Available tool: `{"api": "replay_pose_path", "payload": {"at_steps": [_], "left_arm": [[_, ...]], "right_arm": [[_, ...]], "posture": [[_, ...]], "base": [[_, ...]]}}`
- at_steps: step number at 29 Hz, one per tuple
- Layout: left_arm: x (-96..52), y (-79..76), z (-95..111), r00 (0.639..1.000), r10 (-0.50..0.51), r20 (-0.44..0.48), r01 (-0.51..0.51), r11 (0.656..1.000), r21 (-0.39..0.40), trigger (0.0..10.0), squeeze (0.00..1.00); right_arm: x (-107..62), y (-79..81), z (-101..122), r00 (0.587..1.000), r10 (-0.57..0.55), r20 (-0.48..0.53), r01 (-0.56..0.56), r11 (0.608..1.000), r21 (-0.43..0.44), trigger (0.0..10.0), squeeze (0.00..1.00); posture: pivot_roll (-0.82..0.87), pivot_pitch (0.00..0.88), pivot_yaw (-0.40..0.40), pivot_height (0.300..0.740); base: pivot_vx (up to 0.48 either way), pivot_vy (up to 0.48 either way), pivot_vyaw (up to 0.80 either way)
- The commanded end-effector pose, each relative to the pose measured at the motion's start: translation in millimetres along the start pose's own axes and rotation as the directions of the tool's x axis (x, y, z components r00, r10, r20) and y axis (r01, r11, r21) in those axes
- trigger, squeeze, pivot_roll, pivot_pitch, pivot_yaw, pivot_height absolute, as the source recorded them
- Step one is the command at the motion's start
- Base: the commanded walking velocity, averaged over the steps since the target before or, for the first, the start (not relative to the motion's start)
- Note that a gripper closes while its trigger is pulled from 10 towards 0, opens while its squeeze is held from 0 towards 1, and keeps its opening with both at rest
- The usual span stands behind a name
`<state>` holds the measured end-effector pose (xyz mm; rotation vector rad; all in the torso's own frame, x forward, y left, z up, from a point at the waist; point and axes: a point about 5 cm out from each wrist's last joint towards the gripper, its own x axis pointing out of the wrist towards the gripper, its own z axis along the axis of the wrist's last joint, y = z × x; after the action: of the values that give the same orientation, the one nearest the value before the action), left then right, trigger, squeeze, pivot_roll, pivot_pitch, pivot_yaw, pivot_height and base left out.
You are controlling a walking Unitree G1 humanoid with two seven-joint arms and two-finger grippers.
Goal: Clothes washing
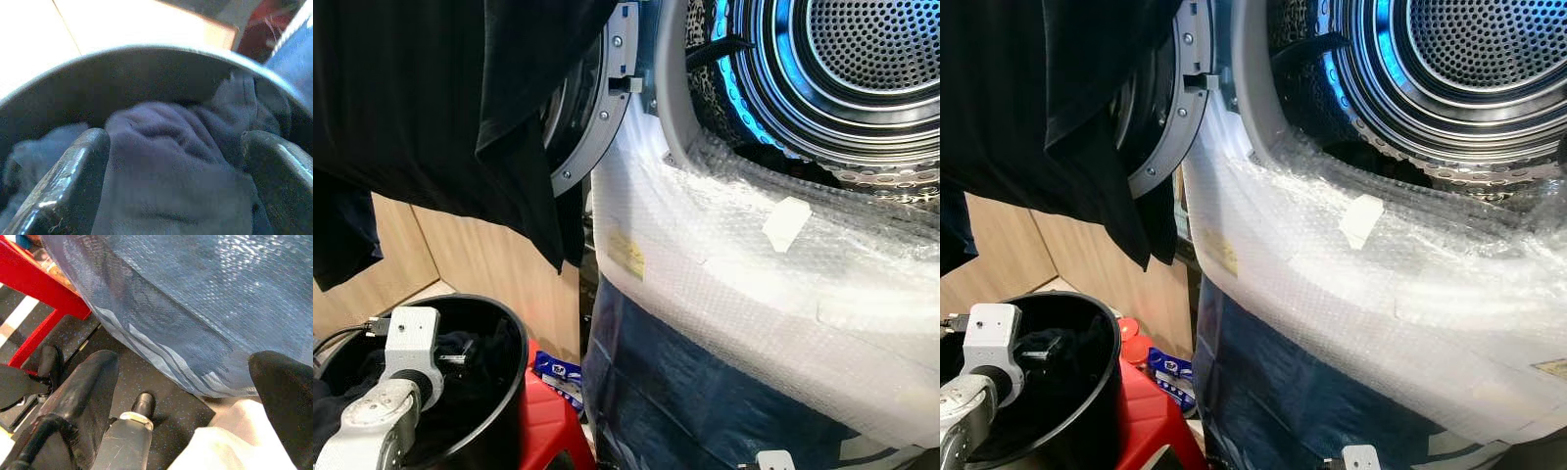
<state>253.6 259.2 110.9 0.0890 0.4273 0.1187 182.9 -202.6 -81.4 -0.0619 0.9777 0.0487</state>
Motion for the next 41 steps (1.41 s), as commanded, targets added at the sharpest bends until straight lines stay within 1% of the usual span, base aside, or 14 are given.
{"api": "replay_pose_path", "payload": {"at_steps": [1, 3, 4, 8, 11, 14, 20, 21, 22, 27, 31, 35, 37, 41], "left_arm": [[-3.7, -0.3, -2.2, 0.999, -0.007, -0.032, 0.008, 1.000, 0.020, 10.0, 1.00], [-4.8, 1.6, -2.9, 0.999, 0.008, -0.039, -0.007, 1.000, 0.026, 10.0, 1.00], [-6.6, 8.0, -3.0, 0.997, 0.050, -0.053, -0.049, 0.999, 0.023, 10.0, 0.00], [-6.6, 11.9, -4.2, 0.995, 0.067, -0.068, -0.067, 0.998, 0.008, 10.0, 0.00], [-5.1, 15.2, -10.6, 0.989, 0.089, -0.116, -0.090, 0.996, -0.001, 10.0, 0.00], [-4.1, 14.5, -17.3, 0.984, 0.084, -0.155, -0.087, 0.996, -0.011, 10.0, 0.00], [0.4, 13.3, -24.8, 0.981, 0.082, -0.176, -0.085, 0.996, -0.010, 10.0, 0.00], [1.3, 11.5, -25.2, 0.982, 0.074, -0.175, -0.078, 0.997, -0.019, 4.7, 0.00], [1.9, 10.3, -25.4, 0.982, 0.068, -0.175, -0.073, 0.997, -0.025, 0.0, 0.00], [4.9, 4.3, -22.3, 0.986, 0.046, -0.158, -0.051, 0.998, -0.025, 0.0, 0.00], [5.1, 4.4, -22.6, 0.988, 0.047, -0.150, -0.051, 0.998, -0.023, 0.0, 0.00], [6.0, 0.5, -24.9, 0.988, 0.031, -0.152, -0.035, 0.999, -0.023, 0.0, 0.00], [6.5, -1.5, -27.8, 0.987, 0.023, -0.157, -0.027, 0.999, -0.027, 0.0, 0.00], [5.7, -3.5, -33.5, 0.986, 0.013, -0.167, -0.019, 0.999, -0.033, 0.0, 0.00]], "right_arm": [[-0.7, -1.3, -3.3, 1.000, 0.001, -0.010, -0.001, 1.000, -0.010, 10.0, 0.00], [-0.7, -1.2, -3.5, 1.000, 0.000, -0.010, 0.000, 1.000, -0.010, 10.0, 0.00], [-0.6, -0.4, -3.7, 1.000, 0.007, -0.014, -0.008, 1.000, -0.026, 10.0, 0.00], [-0.7, 0.7, -5.3, 1.000, 0.008, -0.020, -0.009, 1.000, -0.030, 10.0, 0.00], [-0.8, 2.3, -7.8, 0.999, 0.017, -0.033, -0.018, 0.999, -0.039, 10.0, 0.00], [-1.2, 3.7, -10.7, 0.999, 0.022, -0.038, -0.024, 0.999, -0.039, 10.0, 0.00], [-2.3, 5.8, -18.0, 0.998, 0.031, -0.059, -0.034, 0.998, -0.054, 10.0, 0.00], [-2.4, 5.9, -18.6, 0.998, 0.029, -0.060, -0.032, 0.998, -0.052, 10.0, 0.00], [-2.4, 6.0, -18.9, 0.998, 0.027, -0.060, -0.030, 0.998, -0.049, 10.0, 0.00], [-2.4, 8.9, -21.0, 0.998, 0.027, -0.065, -0.030, 0.999, -0.041, 10.0, 0.00], [-2.1, 10.5, -21.1, 0.997, 0.028, -0.065, -0.031, 0.999, -0.034, 10.0, 0.00], [-1.9, 6.4, -17.3, 0.998, 0.021, -0.057, -0.023, 0.999, -0.034, 10.0, 0.00], [-2.2, 4.6, -17.5, 0.998, 0.018, -0.061, -0.022, 0.998, -0.063, 10.0, 0.00], [-3.3, 0.6, -18.9, 0.998, 0.015, -0.059, -0.018, 0.998, -0.059, 10.0, 0.00]], "posture": [[0.06, 0.000, -0.018, 0.740], [0.06, 0.000, -0.016, 0.740], [0.06, 0.000, -0.016, 0.740], [0.06, 0.000, -0.017, 0.740], [0.05, 0.000, -0.013, 0.740], [0.05, 0.000, -0.013, 0.740], [0.04, 0.000, -0.009, 0.740], [0.04, 0.000, -0.009, 0.740], [0.04, 0.000, -0.009, 0.740], [0.04, 0.000, -0.012, 0.740], [0.04, 0.000, -0.018, 0.740], [0.03, 0.000, -0.015, 0.740], [0.02, 0.000, -0.016, 0.740], [0.01, 0.000, -0.016, 0.740]], "base": [[0.000, 0.000, 0.00], [0.000, 0.000, 0.00], [0.000, 0.000, 0.00], [0.000, 0.000, 0.00], [0.000, 0.000, 0.00], [0.000, 0.000, 0.00], [0.000, 0.000, 0.00], [0.000, 0.000, 0.00], [0.000, 0.000, 0.00], [0.000, 0.000, 0.00], [0.000, 0.000, 0.00], [0.000, 0.000, 0.00], [0.000, 0.000, 0.00], [0.000, 0.000, 0.00]]}}
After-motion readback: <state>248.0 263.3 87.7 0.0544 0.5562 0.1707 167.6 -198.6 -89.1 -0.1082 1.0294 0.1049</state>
